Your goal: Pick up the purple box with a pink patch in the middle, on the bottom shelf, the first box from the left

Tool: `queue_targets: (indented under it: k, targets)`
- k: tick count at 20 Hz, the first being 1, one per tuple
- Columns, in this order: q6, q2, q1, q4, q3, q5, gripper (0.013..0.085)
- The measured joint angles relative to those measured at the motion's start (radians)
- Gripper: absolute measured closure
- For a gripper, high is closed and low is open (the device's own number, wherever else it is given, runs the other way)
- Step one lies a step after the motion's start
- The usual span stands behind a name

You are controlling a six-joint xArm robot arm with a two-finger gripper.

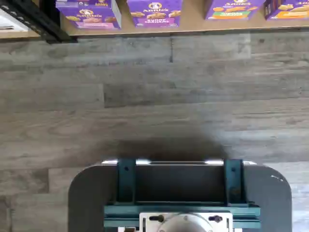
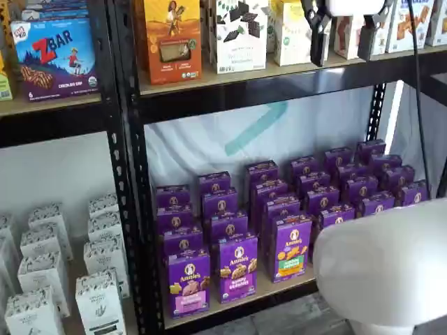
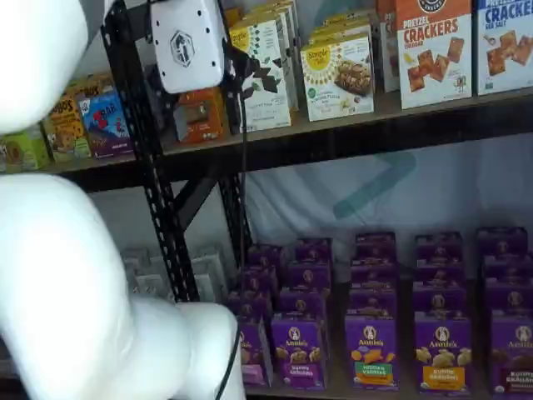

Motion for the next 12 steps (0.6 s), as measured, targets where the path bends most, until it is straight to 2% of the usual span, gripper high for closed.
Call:
queue_targets:
  k: [2, 4, 7, 12]
  targets:
    - [-0.026, -0.035, -0.044, 0.046, 0.033, -0.056, 0.0130]
    - [-0.036, -0.046, -0.059, 0.065, 0.043, -0.078, 0.0130]
    - [-0.034, -0.048, -0.055, 0.068, 0.052, -0.089, 0.0130]
    - [-0.008, -0.057, -0.018, 0.043, 0.094, -0.123, 0.0130]
